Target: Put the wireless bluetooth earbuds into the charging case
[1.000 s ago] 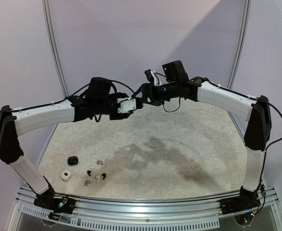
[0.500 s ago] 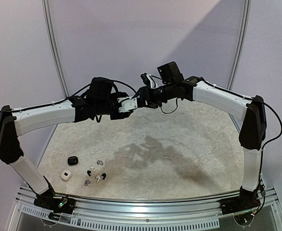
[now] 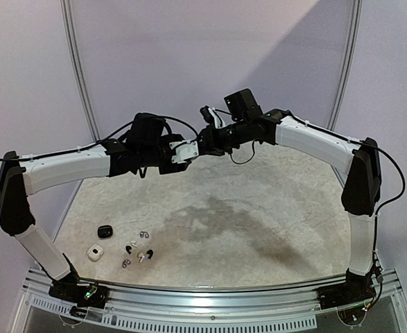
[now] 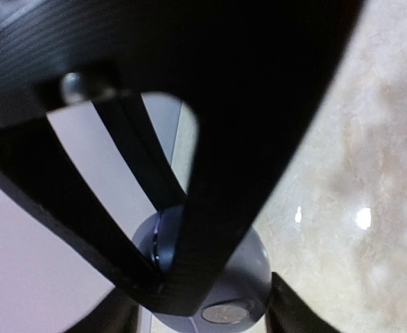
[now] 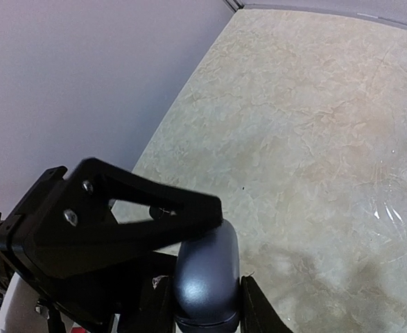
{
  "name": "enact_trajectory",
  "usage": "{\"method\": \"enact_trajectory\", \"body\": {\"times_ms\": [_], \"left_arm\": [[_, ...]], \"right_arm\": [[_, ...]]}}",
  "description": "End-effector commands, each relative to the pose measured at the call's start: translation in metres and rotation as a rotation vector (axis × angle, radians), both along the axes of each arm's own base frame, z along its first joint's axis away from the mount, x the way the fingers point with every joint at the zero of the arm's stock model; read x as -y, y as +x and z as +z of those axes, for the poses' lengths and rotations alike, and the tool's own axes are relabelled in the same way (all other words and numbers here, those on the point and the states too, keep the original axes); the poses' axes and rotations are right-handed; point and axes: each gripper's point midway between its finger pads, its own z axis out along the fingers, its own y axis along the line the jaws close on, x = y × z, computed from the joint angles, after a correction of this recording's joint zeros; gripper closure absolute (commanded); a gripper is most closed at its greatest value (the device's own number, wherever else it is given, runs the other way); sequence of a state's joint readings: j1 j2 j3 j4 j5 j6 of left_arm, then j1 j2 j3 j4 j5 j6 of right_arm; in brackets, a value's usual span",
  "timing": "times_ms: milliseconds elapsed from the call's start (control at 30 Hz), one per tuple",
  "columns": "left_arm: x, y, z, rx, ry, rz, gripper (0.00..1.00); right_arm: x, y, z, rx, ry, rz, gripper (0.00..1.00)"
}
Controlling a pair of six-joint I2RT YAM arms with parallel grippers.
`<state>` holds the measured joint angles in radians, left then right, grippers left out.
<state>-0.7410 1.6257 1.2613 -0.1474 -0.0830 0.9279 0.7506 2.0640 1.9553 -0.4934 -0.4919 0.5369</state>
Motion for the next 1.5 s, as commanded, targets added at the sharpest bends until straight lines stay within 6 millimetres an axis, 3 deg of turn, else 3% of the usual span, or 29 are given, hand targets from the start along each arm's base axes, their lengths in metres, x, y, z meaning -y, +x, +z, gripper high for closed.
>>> {"method": "enact_trajectory", "body": {"times_ms": [0, 33, 133, 300, 433, 600, 733, 900, 1067, 1233, 1333, 1467], "left_arm": [[0.005, 0.001, 0.019, -0.015, -0.107, 0.048, 0.06], [0.001, -0.001, 0.019, -0.056, -0.127, 0.059, 0.02], [-0.016, -0.013, 0.026, -0.263, -0.252, 0.082, 0.01], [-0.042, -0.036, 0.067, -0.655, -0.613, -0.007, 0.01], [-0.034, -0.055, 0.086, -0.811, -0.78, -0.179, 0.05], [-0.019, -0.057, 0.116, -0.848, -0.923, -0.36, 0.24], [-0.009, -0.055, 0.128, -0.893, -0.966, -0.483, 0.4], [-0.012, -0.036, 0.144, -0.87, -1.049, -0.527, 0.39], [-0.009, -0.029, 0.151, -0.739, -1.072, -0.557, 0.37], [-0.002, -0.07, 0.142, -0.806, -1.018, -0.628, 0.36], [-0.002, -0.078, 0.138, -0.874, -1.03, -0.599, 0.37], [-0.007, -0.078, 0.136, -0.801, -1.054, -0.567, 0.38]], "right_arm": [[0.006, 0.004, -0.005, -0.01, -0.004, -0.002, 1.0], [0.011, 0.007, 0.0, 0.007, 0.004, -0.005, 1.0], [0.024, 0.014, 0.015, 0.061, 0.033, -0.009, 1.0], [0.039, 0.008, 0.067, 0.284, 0.113, 0.063, 1.0], [0.039, -0.018, 0.115, 0.52, 0.254, 0.191, 1.0], [0.039, -0.031, 0.152, 0.685, 0.407, 0.231, 1.0], [0.029, -0.031, 0.161, 0.732, 0.463, 0.223, 1.0], [0.012, -0.026, 0.165, 0.737, 0.48, 0.206, 1.0], [0.011, -0.023, 0.171, 0.745, 0.48, 0.186, 1.0], [0.014, -0.037, 0.165, 0.74, 0.464, 0.243, 1.0], [0.016, -0.044, 0.165, 0.744, 0.45, 0.246, 1.0], [0.014, -0.059, 0.169, 0.791, 0.441, 0.239, 1.0]]}}
